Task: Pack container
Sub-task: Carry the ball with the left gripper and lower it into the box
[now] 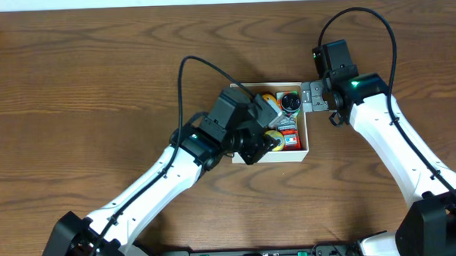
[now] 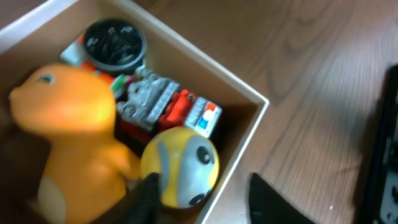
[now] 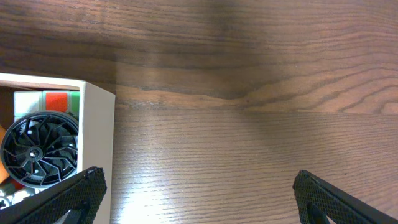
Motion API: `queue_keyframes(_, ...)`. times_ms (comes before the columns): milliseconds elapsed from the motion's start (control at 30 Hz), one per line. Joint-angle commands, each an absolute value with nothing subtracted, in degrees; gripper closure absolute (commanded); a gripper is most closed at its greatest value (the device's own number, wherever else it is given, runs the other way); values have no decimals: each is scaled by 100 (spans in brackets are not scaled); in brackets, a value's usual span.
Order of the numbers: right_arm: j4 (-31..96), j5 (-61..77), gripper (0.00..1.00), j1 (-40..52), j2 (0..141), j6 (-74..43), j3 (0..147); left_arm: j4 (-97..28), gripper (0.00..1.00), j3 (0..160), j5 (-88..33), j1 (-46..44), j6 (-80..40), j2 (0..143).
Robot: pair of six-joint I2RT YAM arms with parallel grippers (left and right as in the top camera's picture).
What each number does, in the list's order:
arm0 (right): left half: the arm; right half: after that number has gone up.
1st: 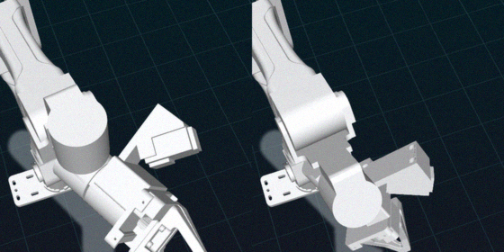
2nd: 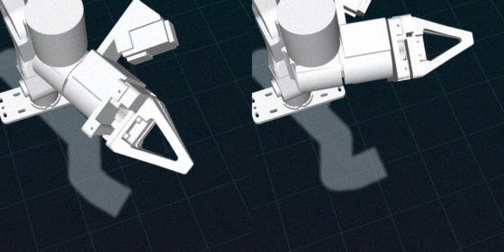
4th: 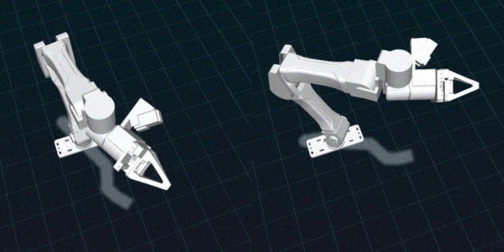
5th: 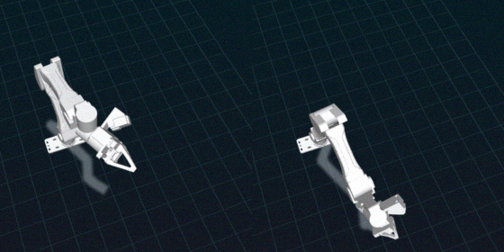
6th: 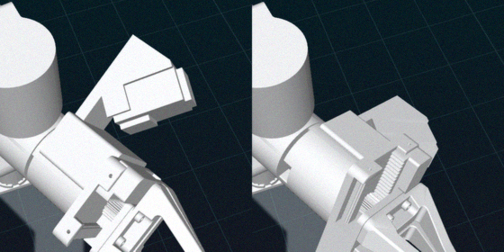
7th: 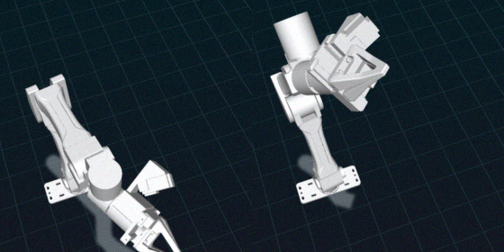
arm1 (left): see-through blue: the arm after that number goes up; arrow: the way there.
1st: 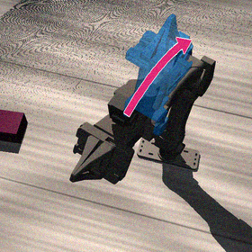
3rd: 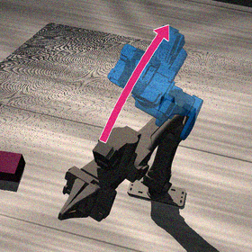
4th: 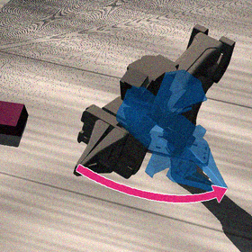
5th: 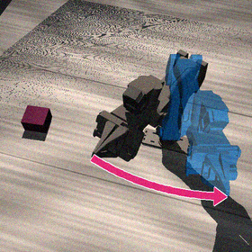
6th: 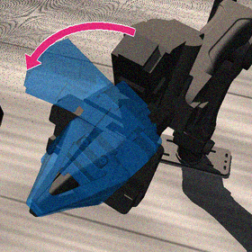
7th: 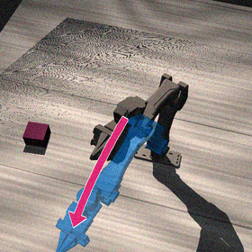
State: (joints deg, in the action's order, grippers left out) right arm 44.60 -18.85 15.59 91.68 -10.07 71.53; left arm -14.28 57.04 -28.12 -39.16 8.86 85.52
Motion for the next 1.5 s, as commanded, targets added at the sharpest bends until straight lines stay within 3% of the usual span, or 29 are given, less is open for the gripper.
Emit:
queue_keyframes(0, 4460, -1905, 1, 1525, 9065, -1068, 7242, -1326, 68, 5723, -2786, -4036, 921, 8584)
queue_keyframes(100, 4460, -1905, 1, 1525, 9065, -1068, 7242, -1275, 76, 5723, -2786, -4139, 923, 8586)
queue_keyframes(733, 4460, -1905, 1, 1525, 9065, -1068, 7242, -1094, 77, 5723, -2300, -4217, 941, 9478)
queue_keyframes(1233, 4460, -1905, 1, 1525, 9065, -1068, 7242, -937, 77, 5725, -2222, -4217, 937, 8442)
queue_keyframes(1367, 4460, -1905, 1, 1525, 9065, -1068, 7242, -1157, 77, 5725, -1140, -4217, 869, 8097)
queue_keyframes(1467, 4460, -1905, 1, 1525, 9065, -1068, 7242, -1540, 76, 5725, 668, -4202, 370, 7883)
